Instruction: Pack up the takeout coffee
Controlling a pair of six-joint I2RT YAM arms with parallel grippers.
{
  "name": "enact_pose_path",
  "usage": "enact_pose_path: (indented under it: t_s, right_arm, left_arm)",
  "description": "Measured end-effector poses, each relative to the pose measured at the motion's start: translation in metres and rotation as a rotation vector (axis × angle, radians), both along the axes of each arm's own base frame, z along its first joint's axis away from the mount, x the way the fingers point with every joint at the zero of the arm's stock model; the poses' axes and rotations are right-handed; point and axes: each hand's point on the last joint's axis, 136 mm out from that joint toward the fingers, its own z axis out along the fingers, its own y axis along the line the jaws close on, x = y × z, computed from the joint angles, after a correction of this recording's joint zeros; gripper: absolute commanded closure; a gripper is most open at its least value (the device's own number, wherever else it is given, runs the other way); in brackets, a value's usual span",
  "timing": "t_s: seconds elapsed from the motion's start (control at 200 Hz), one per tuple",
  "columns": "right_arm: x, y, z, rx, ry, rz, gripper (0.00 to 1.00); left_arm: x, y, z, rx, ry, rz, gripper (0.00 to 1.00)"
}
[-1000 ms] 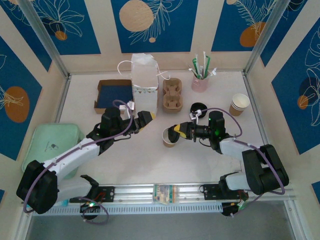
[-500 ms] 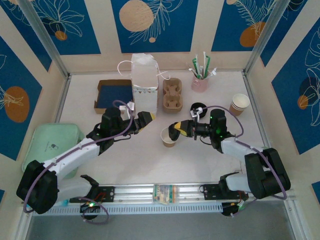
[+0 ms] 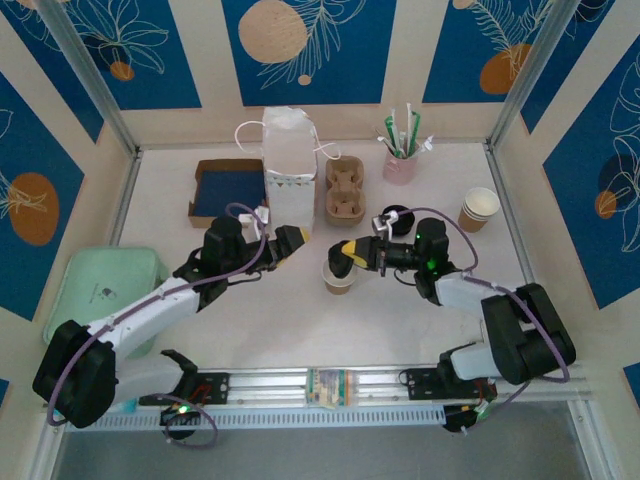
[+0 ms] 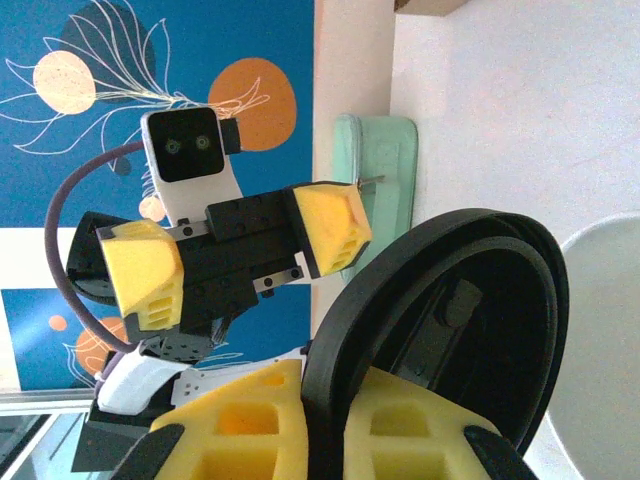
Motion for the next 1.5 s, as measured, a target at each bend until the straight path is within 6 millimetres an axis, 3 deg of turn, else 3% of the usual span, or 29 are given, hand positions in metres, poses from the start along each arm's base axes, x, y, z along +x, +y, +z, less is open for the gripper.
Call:
enact_pose_path:
  t_s: [0.845, 1.501]
  right_arm:
    - [0.001, 0.003, -0.033, -0.055, 0.047, 0.020, 0.88]
    - [0.002, -0.004, -0.034, -0.121, 0.041, 0.020, 0.74]
  left_arm:
    - [-0.005, 0.007, -0.003, 0.011, 0.000, 0.022, 0.12]
    - [-0.004, 0.008, -0.003, 0.013, -0.001, 0.029, 0.12]
